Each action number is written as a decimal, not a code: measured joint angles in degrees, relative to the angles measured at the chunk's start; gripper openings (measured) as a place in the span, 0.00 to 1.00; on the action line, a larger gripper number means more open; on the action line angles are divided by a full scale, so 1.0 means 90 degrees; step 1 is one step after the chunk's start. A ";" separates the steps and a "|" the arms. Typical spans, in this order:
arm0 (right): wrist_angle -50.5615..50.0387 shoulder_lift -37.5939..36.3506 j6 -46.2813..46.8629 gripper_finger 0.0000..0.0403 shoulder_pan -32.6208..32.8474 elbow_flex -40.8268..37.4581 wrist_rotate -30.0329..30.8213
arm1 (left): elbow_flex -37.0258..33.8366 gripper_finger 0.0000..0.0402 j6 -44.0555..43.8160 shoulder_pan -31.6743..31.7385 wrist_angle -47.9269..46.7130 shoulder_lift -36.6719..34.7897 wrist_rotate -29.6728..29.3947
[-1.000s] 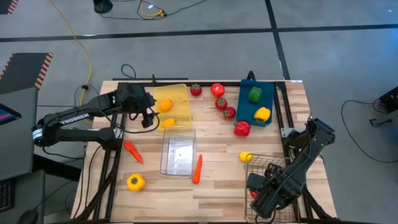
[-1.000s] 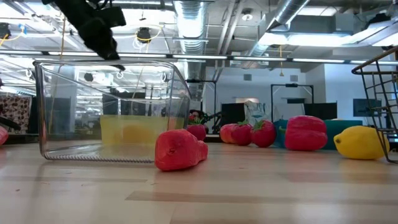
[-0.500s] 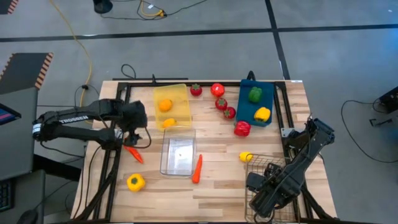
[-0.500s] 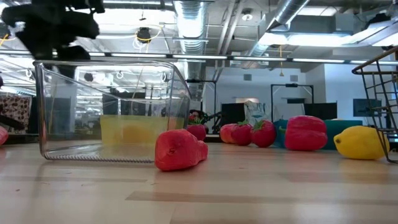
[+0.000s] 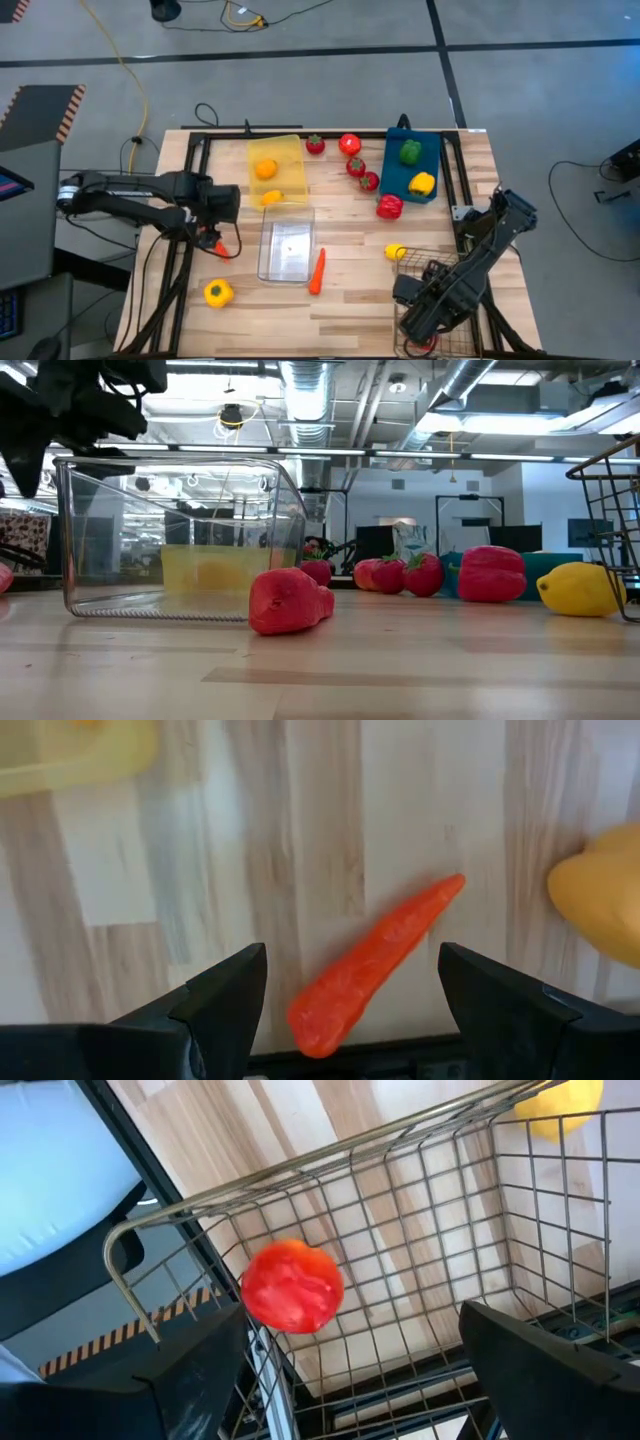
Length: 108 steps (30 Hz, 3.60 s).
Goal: Sort produce into baskets
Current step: Put the left orange carrot into the transparent bin
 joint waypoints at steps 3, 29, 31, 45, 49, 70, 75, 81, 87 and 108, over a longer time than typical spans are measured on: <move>0.0012 0.0000 -0.0002 0.98 -0.0060 0.0000 0.0002 | 0.0000 0.70 0.0009 -0.0241 -0.0004 0.0337 0.0008; 0.0078 0.0000 -0.0005 0.98 -0.0001 0.0000 0.0022 | 0.0005 0.70 -0.0068 -0.1575 -0.0049 0.3545 -0.0195; 0.0078 0.0000 -0.0005 0.98 0.0040 0.0000 0.0022 | 0.0005 0.70 -0.0123 -0.1599 -0.0046 0.3682 -0.0319; 0.0453 0.0000 -0.0002 0.98 0.0120 0.0002 0.0022 | 0.0010 0.70 -0.0197 -0.1617 -0.0056 0.3897 -0.0488; 0.0564 0.0000 -0.0002 0.98 0.0120 0.0002 0.0022 | 0.0010 0.67 -0.0182 -0.1619 -0.0051 0.3897 -0.0473; 0.0568 -0.0002 -0.0001 0.98 0.0120 0.0002 0.0019 | 0.0007 0.27 -0.0125 -0.1617 -0.0054 0.3897 -0.0317; 0.0568 -0.0002 -0.0001 0.98 0.0120 0.0002 0.0017 | 0.0005 0.16 -0.0108 -0.1617 -0.0068 0.3897 -0.0244; 0.0568 -0.0002 0.0000 0.98 0.0120 0.0001 0.0017 | 0.0007 0.04 -0.0127 -0.1617 -0.0083 0.3895 -0.0304; 0.0568 -0.0002 -0.0002 0.98 0.0120 0.0002 0.0017 | 0.0010 0.00 -0.0132 -0.1617 -0.0083 0.3892 -0.0326; 0.0573 -0.0002 0.0000 0.98 0.0120 0.0002 0.0015 | 0.0437 0.00 -0.0183 -0.1616 -0.0076 0.3895 -0.0431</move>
